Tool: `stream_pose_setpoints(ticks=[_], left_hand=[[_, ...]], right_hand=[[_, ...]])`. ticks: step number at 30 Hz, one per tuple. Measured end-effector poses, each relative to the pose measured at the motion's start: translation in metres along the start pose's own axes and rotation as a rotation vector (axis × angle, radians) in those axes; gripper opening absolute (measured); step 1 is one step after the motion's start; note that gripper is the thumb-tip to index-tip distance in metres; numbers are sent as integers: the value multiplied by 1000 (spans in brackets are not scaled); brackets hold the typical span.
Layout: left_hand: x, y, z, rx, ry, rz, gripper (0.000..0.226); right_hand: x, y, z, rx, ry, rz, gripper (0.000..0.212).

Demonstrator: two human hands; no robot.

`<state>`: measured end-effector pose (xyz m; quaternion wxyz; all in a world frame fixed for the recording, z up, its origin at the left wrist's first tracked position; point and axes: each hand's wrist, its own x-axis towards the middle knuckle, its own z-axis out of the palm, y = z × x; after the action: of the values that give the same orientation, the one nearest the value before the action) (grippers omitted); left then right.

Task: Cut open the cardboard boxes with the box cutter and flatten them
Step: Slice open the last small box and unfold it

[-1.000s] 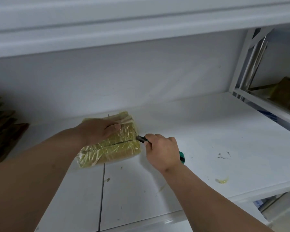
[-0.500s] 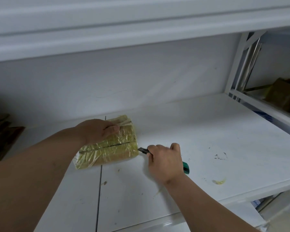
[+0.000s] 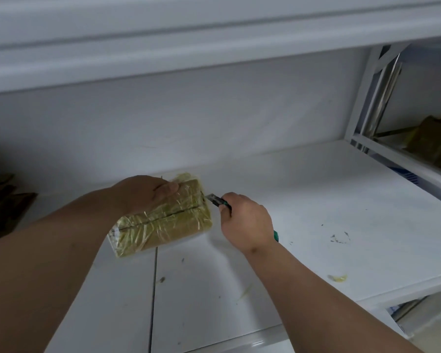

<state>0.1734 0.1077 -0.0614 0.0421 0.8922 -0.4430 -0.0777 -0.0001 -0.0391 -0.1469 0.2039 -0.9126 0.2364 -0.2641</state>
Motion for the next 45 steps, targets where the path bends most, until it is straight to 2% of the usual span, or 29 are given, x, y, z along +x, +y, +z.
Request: stream_pose_setpoints(ticks=[3,6,11,17,22,32,36,42,45], left_hand=[[-1,0,1,-6,5,8,71],[-2,-1,0,-15,1,8,76],[0,1,0,12,-4,15,58],[2,-2,1,23,-9,16,61],[8,4,1,35,-28,54,68],[9,4,4,84,-78,65,57],[6,3,4,62,-67,54,80],[8,5,5,71,-69,34,75],[4,1,1,26,-58,23,110]], right_hand=[[2,0,4,-3,-10,-38,12],[-1,3,8,7,78,-86,15],[-3,7,17,-33,130,-72,23],[2,5,20,-66,174,-94,18],[-5,13,20,-133,233,-129,27],[-22,22,29,-182,225,-105,24],[-36,26,28,-267,145,-126,25],[-42,29,24,-296,18,-119,18],[-38,32,22,-288,2,-78,39]])
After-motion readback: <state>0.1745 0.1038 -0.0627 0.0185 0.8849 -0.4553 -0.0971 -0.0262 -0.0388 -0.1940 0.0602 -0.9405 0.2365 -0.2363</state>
